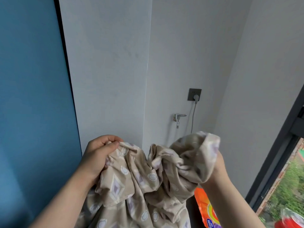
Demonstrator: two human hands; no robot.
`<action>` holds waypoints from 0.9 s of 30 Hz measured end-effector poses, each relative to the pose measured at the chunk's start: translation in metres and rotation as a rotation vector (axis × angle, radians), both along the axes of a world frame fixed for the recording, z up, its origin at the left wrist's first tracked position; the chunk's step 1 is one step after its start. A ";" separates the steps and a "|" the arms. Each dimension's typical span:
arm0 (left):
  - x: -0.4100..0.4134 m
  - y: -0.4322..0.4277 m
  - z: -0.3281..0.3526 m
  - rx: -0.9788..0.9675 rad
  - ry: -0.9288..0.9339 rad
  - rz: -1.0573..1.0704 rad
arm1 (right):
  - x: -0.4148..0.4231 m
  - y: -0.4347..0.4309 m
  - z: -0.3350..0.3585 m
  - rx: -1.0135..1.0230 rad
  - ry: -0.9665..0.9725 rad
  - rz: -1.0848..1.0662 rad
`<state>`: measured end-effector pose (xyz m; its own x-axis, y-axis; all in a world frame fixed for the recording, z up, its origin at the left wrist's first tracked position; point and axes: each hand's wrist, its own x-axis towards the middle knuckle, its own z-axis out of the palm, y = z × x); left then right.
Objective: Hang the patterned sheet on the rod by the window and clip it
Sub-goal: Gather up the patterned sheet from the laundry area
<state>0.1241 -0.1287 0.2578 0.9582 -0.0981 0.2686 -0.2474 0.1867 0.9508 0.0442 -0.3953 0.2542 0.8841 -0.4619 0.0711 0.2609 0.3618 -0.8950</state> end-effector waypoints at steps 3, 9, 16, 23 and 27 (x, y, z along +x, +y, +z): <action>0.001 -0.009 0.014 -0.018 -0.032 -0.014 | 0.013 0.034 0.015 -0.206 -0.067 0.173; 0.003 -0.012 0.047 -0.103 -0.093 0.072 | 0.006 0.070 -0.010 -0.817 -0.059 0.431; 0.002 -0.020 0.034 -0.265 0.080 -0.016 | 0.014 0.061 -0.065 -0.130 0.252 0.429; 0.011 -0.022 -0.008 -0.358 0.258 0.021 | 0.021 0.057 -0.122 -1.214 0.211 0.244; 0.013 -0.012 -0.018 -0.413 0.232 -0.071 | 0.019 0.051 -0.125 -1.064 0.206 0.149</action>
<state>0.1369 -0.1404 0.2403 0.9923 -0.0951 0.0787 -0.0106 0.5696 0.8219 0.0633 -0.3443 0.1294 0.9668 -0.1389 0.2147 0.0883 -0.6067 -0.7900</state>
